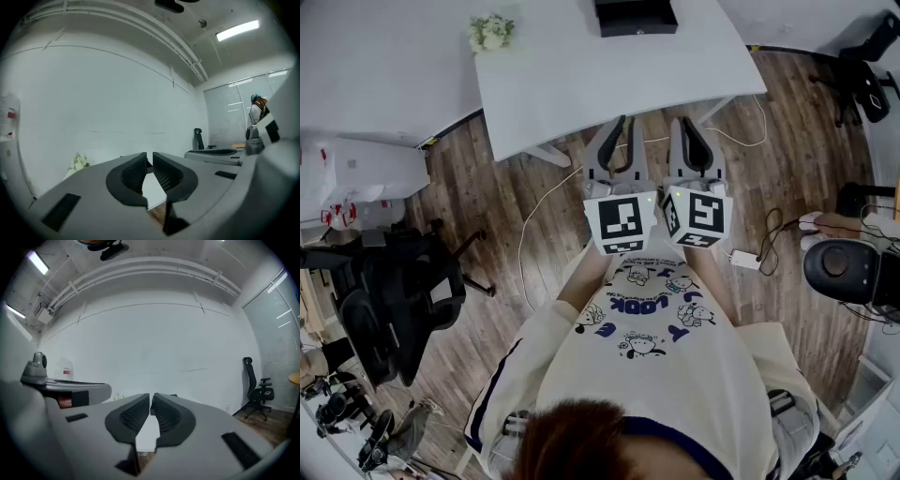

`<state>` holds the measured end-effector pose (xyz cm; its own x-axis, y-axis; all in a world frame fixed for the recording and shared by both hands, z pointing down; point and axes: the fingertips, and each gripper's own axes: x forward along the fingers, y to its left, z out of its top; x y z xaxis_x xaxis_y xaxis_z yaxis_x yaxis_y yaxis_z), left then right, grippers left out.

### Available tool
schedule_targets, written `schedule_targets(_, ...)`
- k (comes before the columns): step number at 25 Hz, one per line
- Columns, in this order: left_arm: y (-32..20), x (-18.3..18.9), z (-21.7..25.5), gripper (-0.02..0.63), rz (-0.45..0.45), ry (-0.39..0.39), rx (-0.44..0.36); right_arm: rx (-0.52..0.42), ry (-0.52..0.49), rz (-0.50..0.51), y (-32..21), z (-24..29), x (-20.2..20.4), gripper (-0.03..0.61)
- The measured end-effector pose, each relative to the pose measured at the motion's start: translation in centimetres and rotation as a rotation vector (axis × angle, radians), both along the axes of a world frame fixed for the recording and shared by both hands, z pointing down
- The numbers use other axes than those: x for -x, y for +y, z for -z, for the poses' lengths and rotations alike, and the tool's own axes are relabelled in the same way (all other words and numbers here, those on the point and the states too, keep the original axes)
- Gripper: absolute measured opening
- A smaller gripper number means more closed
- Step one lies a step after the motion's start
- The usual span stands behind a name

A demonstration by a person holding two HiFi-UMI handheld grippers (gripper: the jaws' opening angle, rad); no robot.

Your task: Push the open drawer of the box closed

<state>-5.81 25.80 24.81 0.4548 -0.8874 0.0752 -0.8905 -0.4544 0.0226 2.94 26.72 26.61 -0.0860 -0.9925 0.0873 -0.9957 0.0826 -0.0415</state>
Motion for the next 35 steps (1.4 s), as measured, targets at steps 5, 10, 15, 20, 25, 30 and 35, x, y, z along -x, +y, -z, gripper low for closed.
schedule_targets(5, -0.5, -0.1, 0.2, 0.048, 0.002, 0.003, -0.003, 0.003, -0.01, 0.003, -0.5, 0.0, -0.1, 0.049)
schedule_targets(10, -0.9, 0.0, 0.1, 0.048, 0.0, -0.002, -0.001, 0.004, -0.012, 0.005, -0.9, 0.0, 0.2, 0.049)
schedule_targets(15, -1.7, 0.2, 0.0, 0.048, -0.001, -0.007, -0.002, -0.003, -0.02, 0.022, -1.7, -0.1, 0.7, 0.049)
schedule_targets(20, -3.1, 0.4, -0.3, 0.048, -0.008, -0.013, 0.0, 0.002, -0.031, 0.011, -3.0, -0.5, 0.9, 0.049)
schedule_targets(25, -4.6, 0.3, -0.7, 0.048, -0.022, -0.009, 0.001, 0.0, -0.046, -0.006, -4.6, -0.8, 0.8, 0.05)
schedule_targets(30, -6.1, 0.0, -1.1, 0.048, -0.041, -0.023, 0.002, 0.002, -0.053, -0.021, -6.1, -1.2, 0.6, 0.049)
schedule_targets(35, -7.5, 0.0, -1.4, 0.048, -0.038, -0.02, 0.016, 0.015, -0.054, -0.029, -7.3, -1.5, 0.3, 0.049)
